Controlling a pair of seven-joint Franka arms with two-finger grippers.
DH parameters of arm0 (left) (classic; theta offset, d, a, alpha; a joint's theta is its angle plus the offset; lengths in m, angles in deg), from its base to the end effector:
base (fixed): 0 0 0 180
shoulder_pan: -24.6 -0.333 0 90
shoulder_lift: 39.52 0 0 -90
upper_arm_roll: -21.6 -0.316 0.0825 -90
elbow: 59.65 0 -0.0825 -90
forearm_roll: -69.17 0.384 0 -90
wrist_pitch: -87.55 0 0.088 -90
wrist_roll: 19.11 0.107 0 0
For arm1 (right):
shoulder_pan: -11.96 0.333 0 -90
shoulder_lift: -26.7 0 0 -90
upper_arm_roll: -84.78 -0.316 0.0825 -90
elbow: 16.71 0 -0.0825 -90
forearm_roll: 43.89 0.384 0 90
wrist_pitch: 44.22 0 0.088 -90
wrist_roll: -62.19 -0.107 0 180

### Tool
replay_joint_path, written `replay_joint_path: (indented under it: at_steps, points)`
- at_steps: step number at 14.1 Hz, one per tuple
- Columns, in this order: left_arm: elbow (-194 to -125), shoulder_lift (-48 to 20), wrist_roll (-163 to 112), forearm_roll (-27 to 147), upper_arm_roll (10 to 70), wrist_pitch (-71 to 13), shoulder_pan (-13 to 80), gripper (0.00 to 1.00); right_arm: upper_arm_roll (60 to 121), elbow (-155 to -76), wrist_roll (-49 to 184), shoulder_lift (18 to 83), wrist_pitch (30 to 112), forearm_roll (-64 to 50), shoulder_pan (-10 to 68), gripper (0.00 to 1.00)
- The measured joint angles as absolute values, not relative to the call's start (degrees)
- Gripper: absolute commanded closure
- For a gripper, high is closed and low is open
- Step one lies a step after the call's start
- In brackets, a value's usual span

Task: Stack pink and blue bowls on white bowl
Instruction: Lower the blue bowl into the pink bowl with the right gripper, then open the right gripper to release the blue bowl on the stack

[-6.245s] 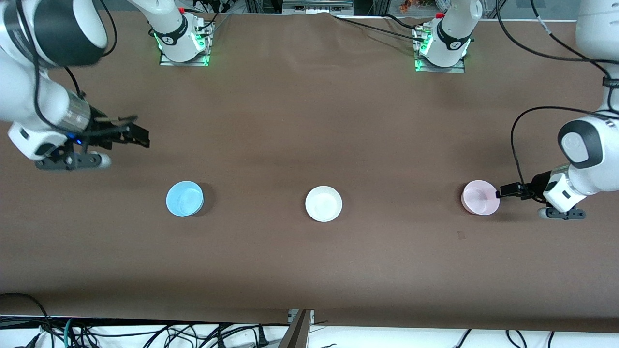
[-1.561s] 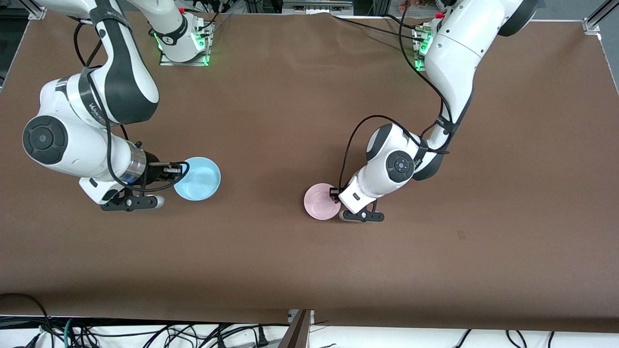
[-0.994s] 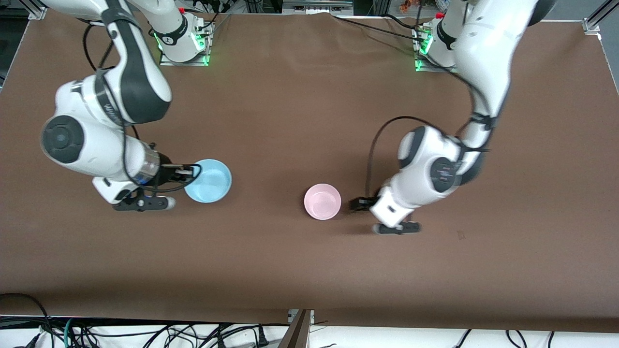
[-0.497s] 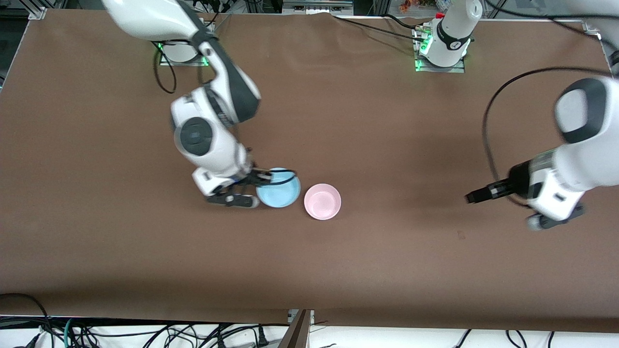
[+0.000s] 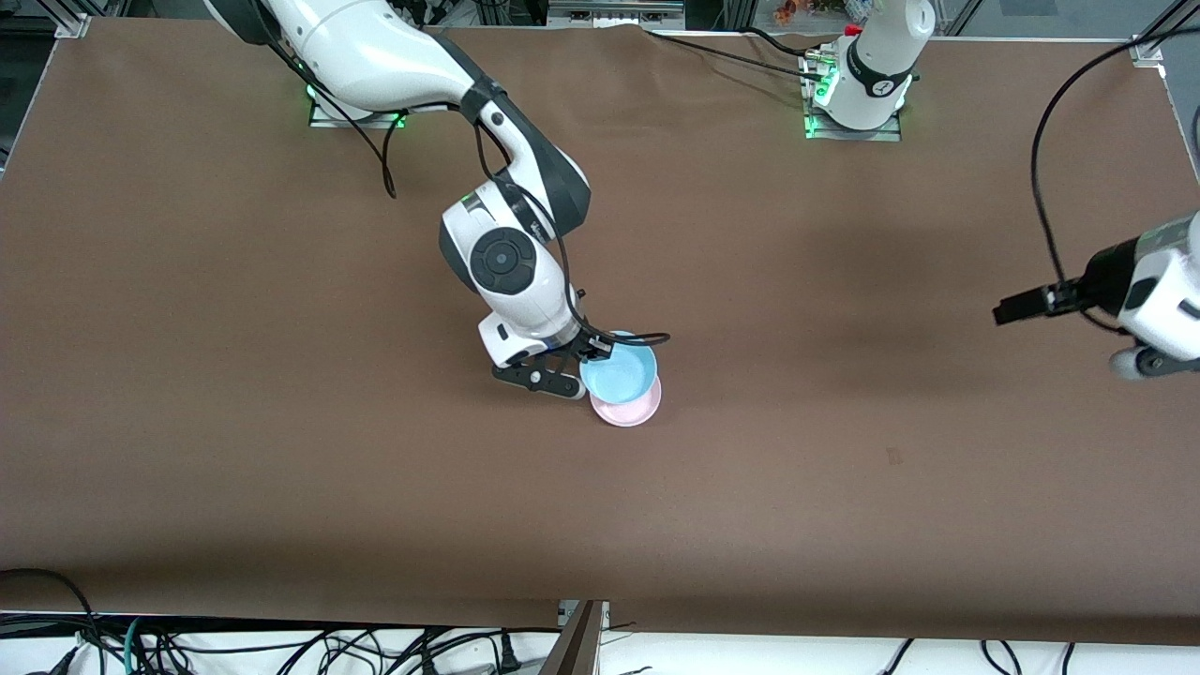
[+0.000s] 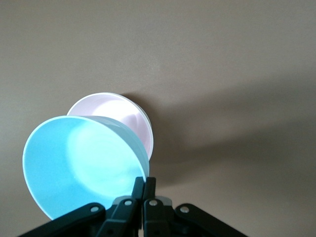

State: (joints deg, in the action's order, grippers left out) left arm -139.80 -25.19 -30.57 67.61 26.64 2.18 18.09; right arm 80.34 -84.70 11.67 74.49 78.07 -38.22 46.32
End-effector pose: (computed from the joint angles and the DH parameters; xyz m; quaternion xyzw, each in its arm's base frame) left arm 0.6169 0.0192 0.5520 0.9902 0.1127 -0.0807 0.0176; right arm 0.6090 0.4727 0.2968 -0.9860 0.1396 0.0090 0.0911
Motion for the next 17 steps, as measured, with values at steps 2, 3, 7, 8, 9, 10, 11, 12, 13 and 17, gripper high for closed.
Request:
replay_joint_path:
  at_steps: [2,3,7,8,9,10,11,12,13,17]
  points:
    - [-139.8,-26.9,-28.7,70.3,27.0,3.5,18.1,0.0,80.5,-84.2,11.7,75.4,78.8,-38.2,46.3,1.0]
    - [-139.8,-27.2,-28.3,70.8,27.2,3.9,18.1,0.0,80.5,-84.1,11.6,75.6,79.3,-38.2,46.3,1.0]
    - [-140.4,-27.1,-27.7,70.9,27.3,4.3,18.1,0.0,80.5,-84.1,11.6,76.5,81.6,-38.2,46.4,1.0]
    - [-140.4,-27.0,-27.6,70.9,27.3,4.3,18.1,0.0,80.5,-84.1,11.6,76.9,82.4,-38.2,46.5,1.0]
    - [-140.4,-27.0,-27.6,70.9,27.3,4.3,18.1,0.0,80.5,-84.1,11.6,77.4,83.2,-38.2,46.6,1.0]
    - [-140.4,-27.0,-27.6,70.9,27.4,4.3,18.1,0.0,80.5,-84.1,11.6,77.7,83.9,-38.2,46.7,1.0]
    - [-140.4,-27.0,-27.6,70.9,27.4,4.2,18.2,0.0,80.5,-84.1,11.6,78.1,84.3,-38.2,46.7,1.0]
    - [-140.3,-27.0,-27.6,70.9,27.5,4.2,18.2,0.0,80.5,-84.1,11.6,78.3,84.6,-38.2,46.7,1.0]
    - [-140.1,-27.0,-27.6,70.9,27.6,4.2,18.2,0.0,80.5,-84.1,11.6,78.3,84.7,-38.2,46.7,1.0]
    - [-140.0,-27.0,-27.5,70.9,27.6,4.2,18.3,0.0,80.5,-84.0,11.6,78.3,85.0,-38.2,46.7,1.0]
